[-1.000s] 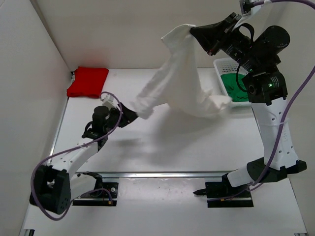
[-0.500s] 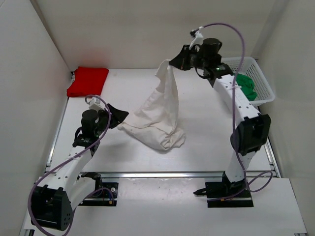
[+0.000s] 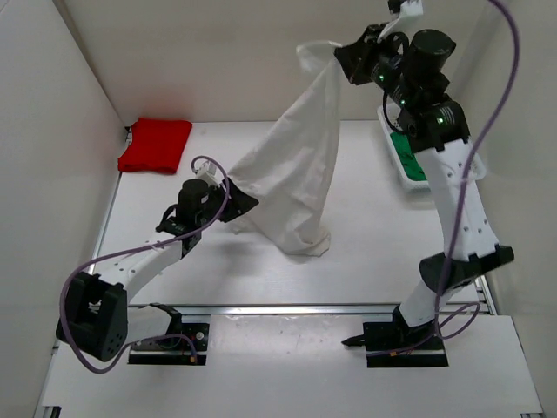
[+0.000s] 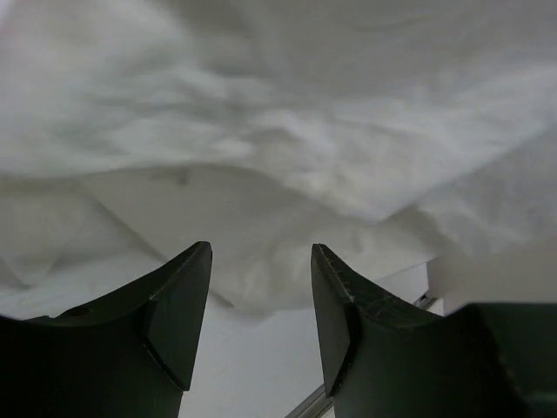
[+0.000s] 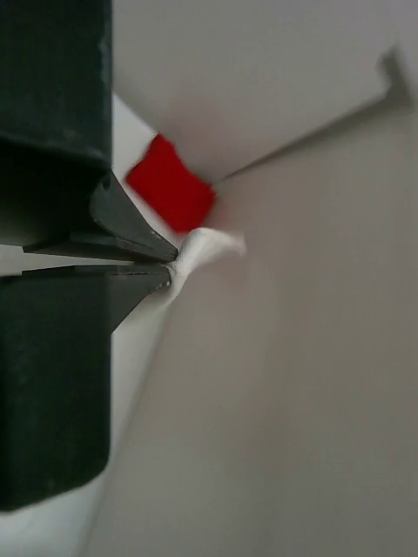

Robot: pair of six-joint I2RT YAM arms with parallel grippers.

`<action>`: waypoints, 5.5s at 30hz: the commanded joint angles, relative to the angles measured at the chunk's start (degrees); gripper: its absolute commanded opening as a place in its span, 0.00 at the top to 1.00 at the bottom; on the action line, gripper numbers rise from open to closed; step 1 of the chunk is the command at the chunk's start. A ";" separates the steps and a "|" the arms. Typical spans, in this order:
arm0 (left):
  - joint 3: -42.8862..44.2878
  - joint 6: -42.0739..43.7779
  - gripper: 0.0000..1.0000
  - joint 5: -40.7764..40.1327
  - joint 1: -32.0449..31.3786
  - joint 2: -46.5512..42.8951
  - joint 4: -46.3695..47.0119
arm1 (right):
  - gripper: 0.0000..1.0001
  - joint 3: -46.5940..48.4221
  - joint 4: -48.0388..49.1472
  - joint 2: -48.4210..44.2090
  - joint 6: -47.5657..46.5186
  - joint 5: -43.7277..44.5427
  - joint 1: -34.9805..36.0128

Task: Fold and stack the t-shirts
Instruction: Move the tshirt to the center of the board, then flatten out the tshirt

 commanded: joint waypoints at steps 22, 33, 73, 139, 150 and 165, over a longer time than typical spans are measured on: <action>-8.71 0.45 0.38 5.51 22.60 -17.71 -3.49 | 1.00 0.03 -0.37 24.19 -1.55 7.24 29.35; -7.40 1.59 0.35 0.77 12.80 -9.28 -2.52 | 0.67 -51.38 26.69 -10.06 12.42 -1.73 10.39; 4.04 -1.30 0.95 -7.59 -8.51 20.36 10.31 | 0.89 -101.68 51.31 -19.23 24.39 -0.86 -18.46; -0.42 0.10 0.52 -4.42 27.71 1.05 -5.43 | 0.93 -84.00 27.84 -31.95 13.83 2.40 -2.46; -13.19 -8.85 0.54 -4.42 28.24 4.18 3.88 | 0.85 -98.86 27.22 -43.84 16.56 4.06 5.44; -17.15 -15.98 0.54 -10.74 27.36 6.29 5.91 | 0.84 -100.27 25.99 -46.56 16.12 1.43 2.37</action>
